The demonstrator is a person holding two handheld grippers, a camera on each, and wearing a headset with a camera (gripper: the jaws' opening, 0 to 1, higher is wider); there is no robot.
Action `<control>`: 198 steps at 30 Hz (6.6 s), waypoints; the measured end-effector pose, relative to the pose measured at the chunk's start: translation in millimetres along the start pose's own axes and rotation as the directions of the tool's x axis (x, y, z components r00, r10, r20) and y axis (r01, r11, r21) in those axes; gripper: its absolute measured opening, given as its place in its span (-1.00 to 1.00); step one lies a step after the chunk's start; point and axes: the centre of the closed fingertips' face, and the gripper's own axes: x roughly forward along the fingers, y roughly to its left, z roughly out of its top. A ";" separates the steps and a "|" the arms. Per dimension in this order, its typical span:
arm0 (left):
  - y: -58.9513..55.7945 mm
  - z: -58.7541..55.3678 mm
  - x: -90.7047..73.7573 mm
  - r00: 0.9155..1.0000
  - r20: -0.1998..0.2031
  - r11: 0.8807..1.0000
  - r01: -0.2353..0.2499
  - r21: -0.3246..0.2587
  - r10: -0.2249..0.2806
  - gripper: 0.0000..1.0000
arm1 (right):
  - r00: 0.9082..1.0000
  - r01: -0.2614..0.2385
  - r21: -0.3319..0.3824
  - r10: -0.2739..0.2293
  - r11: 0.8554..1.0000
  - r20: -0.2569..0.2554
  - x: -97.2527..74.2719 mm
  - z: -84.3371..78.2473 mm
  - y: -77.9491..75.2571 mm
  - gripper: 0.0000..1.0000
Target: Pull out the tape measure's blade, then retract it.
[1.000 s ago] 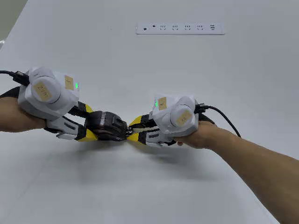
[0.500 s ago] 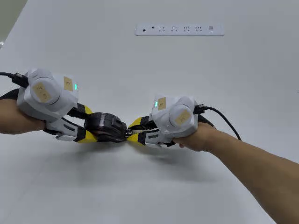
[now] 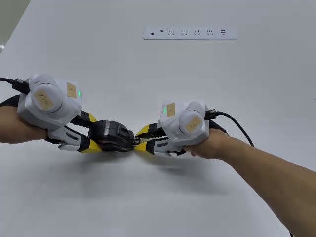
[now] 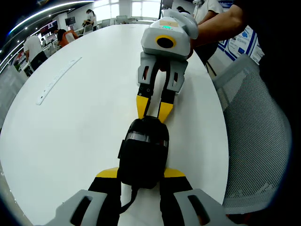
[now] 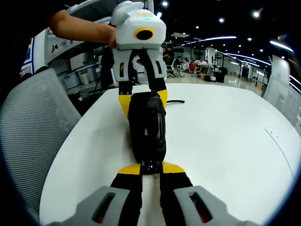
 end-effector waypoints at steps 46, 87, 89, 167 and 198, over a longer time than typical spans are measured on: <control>-1.2 0.1 -0.2 1.000 0.003 1.000 0.008 -0.002 -0.008 -0.44 | 0.999 -0.036 -0.032 0.035 0.999 -0.024 -29.6 -17.9 -1.4 -0.77; -1.4 3.0 0.5 1.000 0.000 1.000 0.011 -0.003 -0.011 -0.44 | 0.997 -0.044 -0.045 0.041 0.998 -0.063 -70.6 -48.0 -8.4 -0.76; -1.4 2.9 0.5 1.000 0.000 1.000 0.011 -0.002 -0.011 -0.44 | 0.997 -0.044 -0.045 0.041 0.998 -0.065 -72.6 -49.7 -8.9 -0.76; -1.4 3.6 2.0 1.000 -0.006 1.000 0.020 -0.010 -0.020 -0.44 | 0.989 0.008 -0.028 -0.012 1.000 -0.146 -149.8 -97.2 -16.5 -0.76; -1.6 3.8 2.3 0.999 -0.032 1.000 0.029 0.006 -0.029 -0.43 | 0.978 0.047 -0.022 -0.050 0.999 -0.204 -181.7 -120.4 -18.7 -0.76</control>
